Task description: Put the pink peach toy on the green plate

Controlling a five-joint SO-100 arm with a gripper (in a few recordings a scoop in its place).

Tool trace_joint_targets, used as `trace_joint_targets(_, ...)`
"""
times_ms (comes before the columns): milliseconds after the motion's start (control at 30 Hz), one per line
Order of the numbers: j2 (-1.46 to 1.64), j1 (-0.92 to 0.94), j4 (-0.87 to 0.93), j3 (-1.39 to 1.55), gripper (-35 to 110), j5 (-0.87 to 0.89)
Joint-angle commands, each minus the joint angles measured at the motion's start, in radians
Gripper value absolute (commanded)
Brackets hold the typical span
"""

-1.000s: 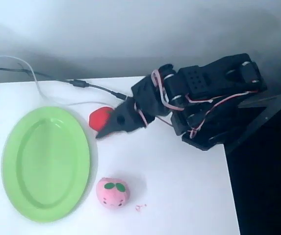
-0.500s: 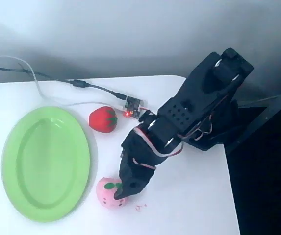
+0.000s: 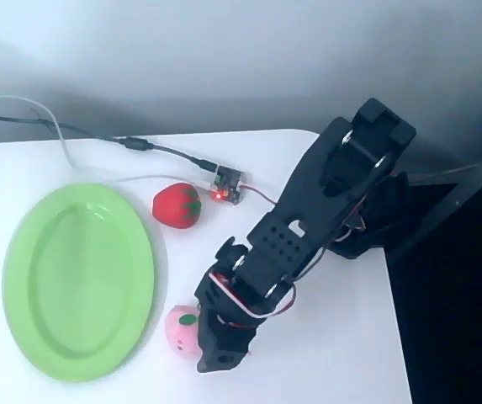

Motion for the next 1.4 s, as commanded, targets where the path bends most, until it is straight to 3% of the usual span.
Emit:
trace_joint_targets(0,-0.044,-0.023,-0.017,-0.06,53,0.028)
trace_joint_targets(367,-0.284,-0.02,-0.06,-0.221,43,0.008)
trace_joint_targets(500,-0.31,-0.031,-0.023,-0.219,25,0.012)
trace_joint_targets(600,-0.318,-0.04,0.006,-0.219,0,0.014)
trace_joint_targets(900,-0.275,-0.041,0.021,-0.198,0,0.011)
trace_joint_targets(1033,-0.095,-0.028,0.023,-0.1,0,-0.041)
trace_joint_targets(1200,0.147,0.19,0.092,-0.112,0,-0.242)
trace_joint_targets(1367,0.163,0.411,0.092,-0.201,0,-0.451)
